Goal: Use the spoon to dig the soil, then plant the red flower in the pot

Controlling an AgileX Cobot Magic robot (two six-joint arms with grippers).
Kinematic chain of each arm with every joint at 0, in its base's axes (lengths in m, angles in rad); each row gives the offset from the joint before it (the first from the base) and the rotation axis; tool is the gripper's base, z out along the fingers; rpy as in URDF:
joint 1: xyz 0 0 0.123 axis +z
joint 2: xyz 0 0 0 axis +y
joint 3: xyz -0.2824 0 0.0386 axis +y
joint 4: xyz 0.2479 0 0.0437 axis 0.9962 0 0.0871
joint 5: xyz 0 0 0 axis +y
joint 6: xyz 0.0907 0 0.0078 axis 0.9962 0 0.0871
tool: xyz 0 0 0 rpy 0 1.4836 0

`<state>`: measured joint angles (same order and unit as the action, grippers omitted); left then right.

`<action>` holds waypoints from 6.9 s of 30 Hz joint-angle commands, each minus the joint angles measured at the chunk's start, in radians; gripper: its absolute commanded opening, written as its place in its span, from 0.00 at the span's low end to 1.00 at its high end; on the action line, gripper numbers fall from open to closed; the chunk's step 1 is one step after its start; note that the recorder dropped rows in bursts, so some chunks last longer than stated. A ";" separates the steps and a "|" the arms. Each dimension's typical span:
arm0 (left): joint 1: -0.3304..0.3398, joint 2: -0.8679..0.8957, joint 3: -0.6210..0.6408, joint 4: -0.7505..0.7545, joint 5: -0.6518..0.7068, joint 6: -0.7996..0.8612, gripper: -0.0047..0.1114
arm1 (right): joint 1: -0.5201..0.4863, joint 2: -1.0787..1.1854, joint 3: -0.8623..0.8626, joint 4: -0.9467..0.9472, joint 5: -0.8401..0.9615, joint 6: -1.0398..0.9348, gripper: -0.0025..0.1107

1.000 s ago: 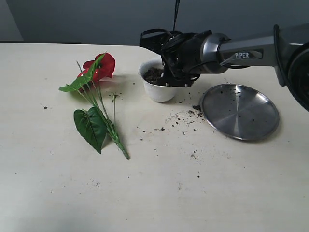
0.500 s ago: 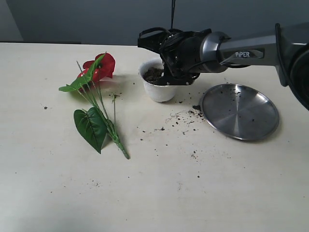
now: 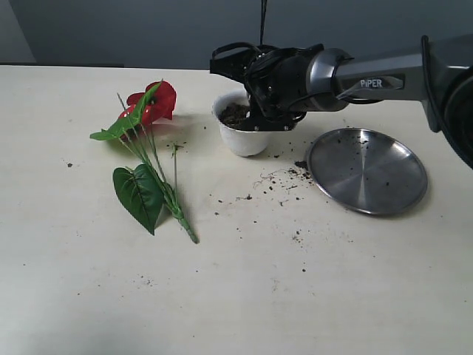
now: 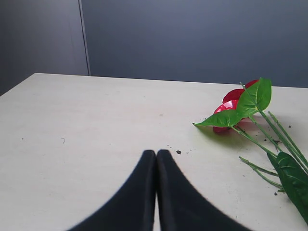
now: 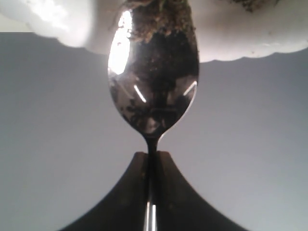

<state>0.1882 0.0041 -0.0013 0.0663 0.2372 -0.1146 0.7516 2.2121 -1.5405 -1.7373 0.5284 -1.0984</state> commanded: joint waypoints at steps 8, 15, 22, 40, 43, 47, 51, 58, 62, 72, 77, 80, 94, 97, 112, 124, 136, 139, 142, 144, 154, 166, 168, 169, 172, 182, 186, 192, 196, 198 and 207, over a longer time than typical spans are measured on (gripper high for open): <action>0.001 -0.004 0.001 0.001 -0.005 -0.007 0.05 | -0.003 0.007 -0.035 -0.007 -0.026 -0.008 0.02; 0.001 -0.004 0.001 0.001 -0.005 -0.007 0.05 | -0.003 0.033 -0.070 -0.007 -0.039 -0.008 0.02; 0.001 -0.004 0.001 0.001 -0.005 -0.007 0.05 | 0.007 0.048 -0.070 -0.007 -0.049 -0.006 0.02; 0.001 -0.004 0.001 0.001 -0.005 -0.007 0.05 | 0.006 0.046 0.008 -0.007 -0.022 -0.001 0.02; 0.001 -0.004 0.001 0.001 -0.005 -0.007 0.05 | 0.011 0.046 0.008 -0.007 -0.026 0.001 0.02; 0.001 -0.004 0.001 0.001 -0.005 -0.007 0.05 | 0.035 0.046 0.008 -0.007 -0.026 0.007 0.02; 0.001 -0.004 0.001 0.001 -0.005 -0.007 0.05 | 0.050 0.046 0.008 -0.007 -0.026 0.021 0.02; 0.001 -0.004 0.001 0.001 -0.005 -0.007 0.05 | 0.052 0.026 0.008 -0.007 0.010 0.021 0.02; 0.001 -0.004 0.001 0.001 -0.005 -0.007 0.05 | 0.058 0.006 0.015 -0.007 0.018 0.021 0.02; 0.001 -0.004 0.001 0.001 -0.005 -0.007 0.05 | 0.076 -0.041 0.090 -0.007 0.026 0.021 0.02; 0.001 -0.004 0.001 0.001 -0.005 -0.007 0.05 | 0.076 -0.061 0.090 -0.007 0.025 0.016 0.02; 0.001 -0.004 0.001 0.001 -0.005 -0.007 0.05 | 0.074 -0.065 0.090 -0.007 0.025 -0.001 0.02; 0.001 -0.004 0.001 0.001 -0.005 -0.007 0.05 | 0.004 -0.029 0.022 -0.007 -0.069 -0.027 0.02; 0.001 -0.004 0.001 0.001 -0.005 -0.007 0.05 | 0.004 -0.004 -0.003 -0.007 -0.070 -0.027 0.02; 0.001 -0.004 0.001 0.001 -0.005 -0.007 0.05 | 0.004 0.046 -0.048 -0.007 -0.056 -0.027 0.02; 0.001 -0.004 0.001 0.001 -0.005 -0.007 0.05 | 0.006 0.025 0.080 -0.007 -0.027 -0.027 0.02; 0.001 -0.004 0.001 0.001 -0.005 -0.007 0.05 | 0.006 -0.030 0.090 -0.007 -0.045 -0.026 0.02; 0.001 -0.004 0.001 0.001 -0.005 -0.007 0.05 | 0.006 -0.041 0.090 -0.007 -0.049 -0.027 0.02; 0.001 -0.004 0.001 0.001 -0.005 -0.007 0.05 | 0.006 -0.055 0.090 -0.007 -0.057 -0.027 0.02; 0.001 -0.004 0.001 0.001 -0.005 -0.007 0.05 | 0.006 -0.062 0.090 -0.007 -0.057 -0.027 0.02; 0.001 -0.004 0.001 0.001 -0.005 -0.007 0.05 | 0.004 -0.058 0.027 -0.007 -0.067 -0.034 0.02; 0.001 -0.004 0.001 0.001 -0.005 -0.007 0.05 | -0.029 -0.031 0.008 -0.007 -0.095 -0.034 0.02; 0.001 -0.004 0.001 0.001 -0.005 -0.007 0.05 | -0.030 -0.027 0.008 -0.007 -0.097 -0.034 0.02; 0.001 -0.004 0.001 0.001 -0.005 -0.007 0.05 | -0.030 -0.023 0.008 -0.007 -0.097 -0.034 0.02; 0.001 -0.004 0.001 0.001 -0.005 -0.007 0.05 | -0.030 -0.021 0.008 -0.007 -0.114 -0.034 0.02; 0.001 -0.004 0.001 0.001 -0.005 -0.007 0.05 | -0.030 0.017 0.008 -0.007 -0.114 -0.034 0.02; 0.001 -0.004 0.001 0.001 -0.005 -0.007 0.05 | -0.011 0.017 0.010 -0.007 -0.116 -0.031 0.02; 0.001 -0.004 0.001 0.001 -0.005 -0.007 0.05 | 0.006 0.017 0.013 -0.001 -0.098 -0.031 0.02; 0.001 -0.004 0.001 0.001 -0.005 -0.007 0.05 | 0.017 0.012 0.052 -0.007 -0.060 -0.031 0.02; 0.001 -0.004 0.001 0.001 -0.005 -0.007 0.05 | 0.017 0.008 0.069 -0.007 -0.054 -0.031 0.02; 0.001 -0.004 0.001 0.001 -0.005 -0.007 0.05 | 0.037 -0.029 0.080 -0.007 -0.052 -0.031 0.02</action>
<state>0.1882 0.0041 -0.0013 0.0663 0.2372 -0.1146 0.7808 2.2072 -1.4651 -1.7484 0.4790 -1.1227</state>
